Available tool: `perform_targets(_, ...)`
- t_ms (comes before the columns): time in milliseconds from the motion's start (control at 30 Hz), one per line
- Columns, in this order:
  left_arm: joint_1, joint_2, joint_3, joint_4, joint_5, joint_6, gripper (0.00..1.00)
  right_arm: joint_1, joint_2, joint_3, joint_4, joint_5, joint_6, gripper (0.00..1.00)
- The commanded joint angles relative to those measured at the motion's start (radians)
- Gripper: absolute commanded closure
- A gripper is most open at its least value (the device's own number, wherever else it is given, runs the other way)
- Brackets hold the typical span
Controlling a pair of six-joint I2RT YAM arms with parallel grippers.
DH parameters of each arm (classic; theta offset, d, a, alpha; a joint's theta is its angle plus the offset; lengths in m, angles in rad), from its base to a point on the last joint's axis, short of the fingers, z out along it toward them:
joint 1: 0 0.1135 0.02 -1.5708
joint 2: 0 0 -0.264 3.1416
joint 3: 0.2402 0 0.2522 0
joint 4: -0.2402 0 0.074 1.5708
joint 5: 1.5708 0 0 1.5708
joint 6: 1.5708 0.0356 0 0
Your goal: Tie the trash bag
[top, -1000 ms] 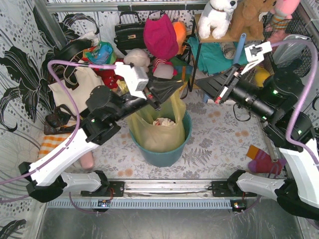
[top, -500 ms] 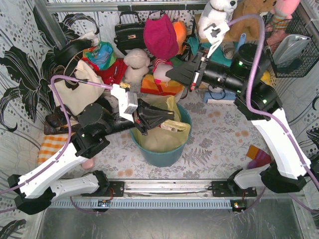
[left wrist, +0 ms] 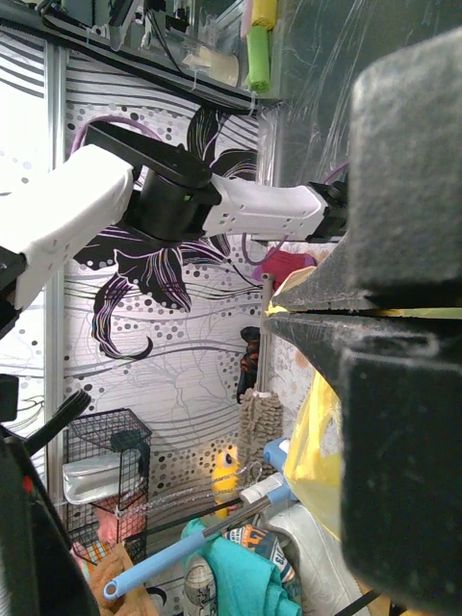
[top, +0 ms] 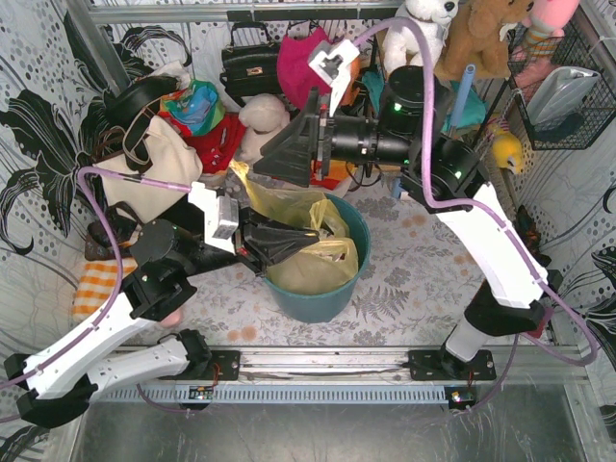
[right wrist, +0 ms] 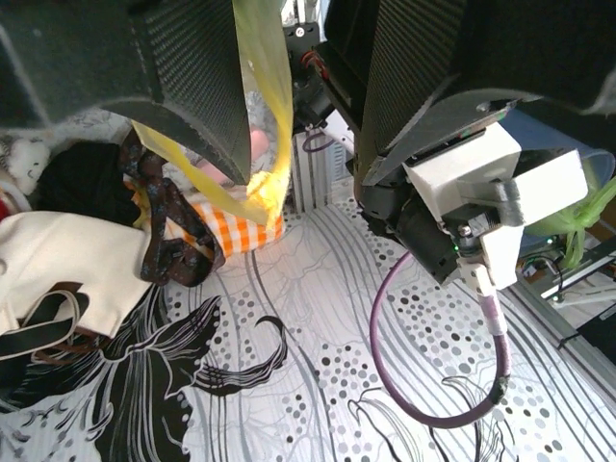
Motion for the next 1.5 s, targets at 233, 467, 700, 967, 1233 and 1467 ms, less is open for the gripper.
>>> perform_targets(233, 0.003, -0.040, -0.039, 0.044, -0.017, -0.012, 0.97, 0.080, 0.137, 0.159, -0.122, 0.124, 0.001, 0.49)
perform_targets(467, 0.003, -0.040, -0.042, 0.044, -0.024, -0.010, 0.97, 0.092, 0.159, 0.172, -0.116, 0.136, 0.014, 0.66)
perform_targets(700, 0.003, -0.036, -0.036, 0.046, -0.030, -0.004, 0.97, 0.093, 0.147, 0.177, -0.091, 0.152, 0.014, 0.75)
perform_targets(967, 0.003, -0.033, -0.035, 0.047, -0.031, -0.004, 0.97, 0.092, 0.149, 0.180, -0.095, 0.165, 0.010, 1.00)
perform_targets(1233, 0.002, -0.025, -0.009, 0.093, -0.111, 0.022, 0.97, 0.094, 0.136, 0.201, -0.053, 0.228, 0.029, 1.00)
perform_targets(1467, 0.004, 0.025, 0.067, 0.158, -0.181, 0.097, 0.98, 0.093, 0.028, 0.038, 0.011, 0.300, 0.051, 1.00)
